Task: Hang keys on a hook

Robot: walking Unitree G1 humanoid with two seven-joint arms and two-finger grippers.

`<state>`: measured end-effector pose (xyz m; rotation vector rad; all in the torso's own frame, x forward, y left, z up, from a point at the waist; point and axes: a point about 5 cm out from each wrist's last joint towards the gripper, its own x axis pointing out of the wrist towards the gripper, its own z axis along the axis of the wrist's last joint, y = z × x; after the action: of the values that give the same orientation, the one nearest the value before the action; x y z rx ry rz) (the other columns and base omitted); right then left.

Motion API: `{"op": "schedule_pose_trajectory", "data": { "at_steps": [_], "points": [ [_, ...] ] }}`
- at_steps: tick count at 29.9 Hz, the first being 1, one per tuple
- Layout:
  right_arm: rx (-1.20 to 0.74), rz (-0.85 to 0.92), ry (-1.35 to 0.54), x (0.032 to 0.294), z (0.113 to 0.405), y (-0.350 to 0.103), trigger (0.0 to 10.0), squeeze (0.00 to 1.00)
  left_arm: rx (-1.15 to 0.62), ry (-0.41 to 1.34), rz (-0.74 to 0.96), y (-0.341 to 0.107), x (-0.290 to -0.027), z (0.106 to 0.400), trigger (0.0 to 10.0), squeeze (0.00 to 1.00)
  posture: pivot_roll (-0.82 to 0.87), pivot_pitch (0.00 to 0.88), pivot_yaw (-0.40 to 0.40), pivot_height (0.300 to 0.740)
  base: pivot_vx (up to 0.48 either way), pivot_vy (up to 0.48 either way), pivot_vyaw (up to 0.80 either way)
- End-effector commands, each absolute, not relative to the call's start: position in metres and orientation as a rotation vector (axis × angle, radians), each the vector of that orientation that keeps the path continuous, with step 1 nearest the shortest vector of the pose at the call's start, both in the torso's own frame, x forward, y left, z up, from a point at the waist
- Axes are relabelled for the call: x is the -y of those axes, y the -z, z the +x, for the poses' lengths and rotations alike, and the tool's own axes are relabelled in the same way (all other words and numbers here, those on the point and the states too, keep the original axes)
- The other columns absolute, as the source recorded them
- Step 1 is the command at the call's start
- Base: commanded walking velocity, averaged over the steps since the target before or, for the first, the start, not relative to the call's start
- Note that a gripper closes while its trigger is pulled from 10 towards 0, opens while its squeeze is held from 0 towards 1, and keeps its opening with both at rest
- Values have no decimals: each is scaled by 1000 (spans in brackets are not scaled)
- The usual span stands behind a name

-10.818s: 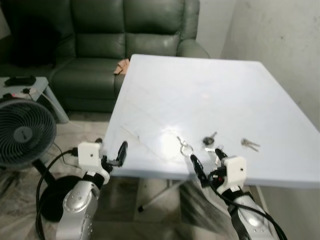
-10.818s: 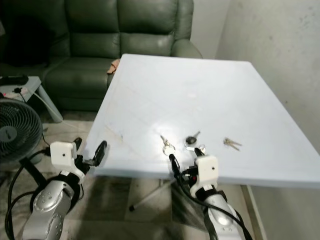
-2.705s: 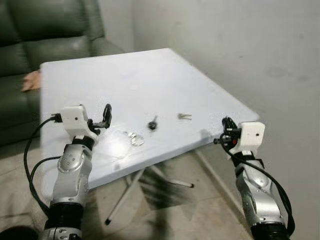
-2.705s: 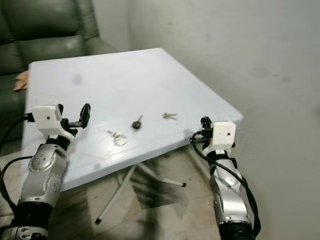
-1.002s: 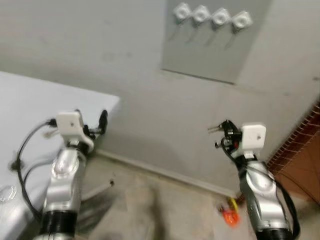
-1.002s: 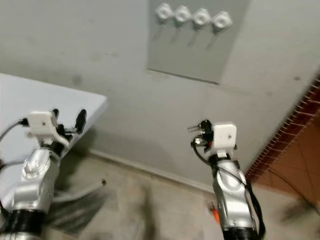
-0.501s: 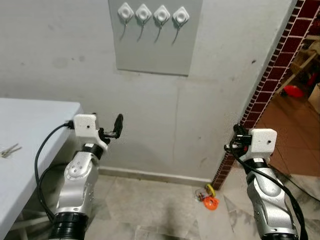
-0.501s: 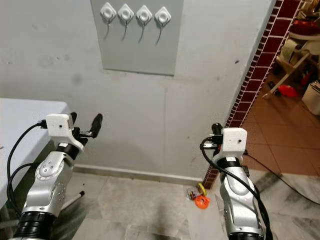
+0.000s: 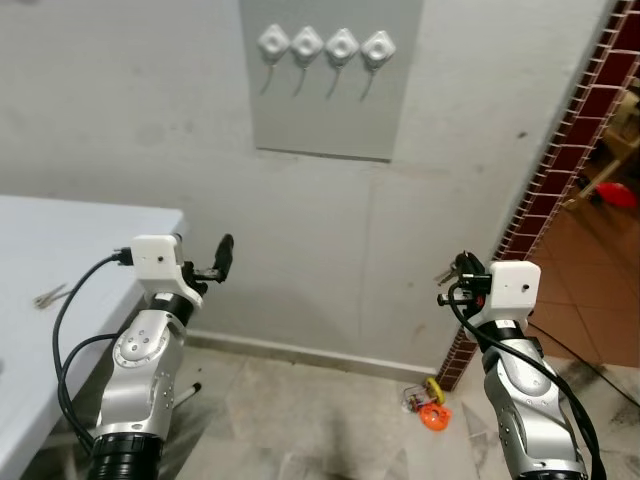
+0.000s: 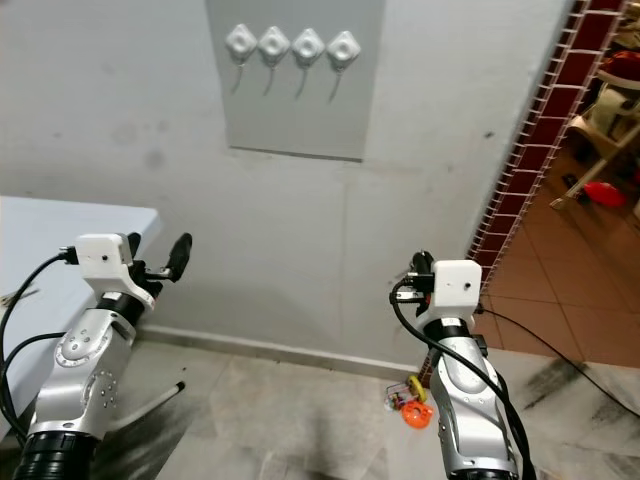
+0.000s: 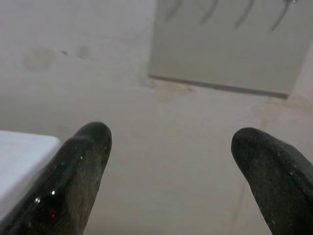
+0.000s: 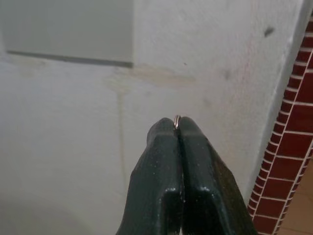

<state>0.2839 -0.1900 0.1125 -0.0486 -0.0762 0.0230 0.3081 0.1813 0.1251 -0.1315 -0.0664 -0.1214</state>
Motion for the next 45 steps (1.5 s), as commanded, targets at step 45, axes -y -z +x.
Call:
{"op": "schedule_pose_trajectory", "data": {
  "at_steps": [45],
  "points": [
    [146, -63, -360, 177, 313, -156, 10000, 0, 153, 257, -25, -167, -166, 322, 10000, 0, 19, 0, -14, 740, 168, 0, 0]
  ]
}}
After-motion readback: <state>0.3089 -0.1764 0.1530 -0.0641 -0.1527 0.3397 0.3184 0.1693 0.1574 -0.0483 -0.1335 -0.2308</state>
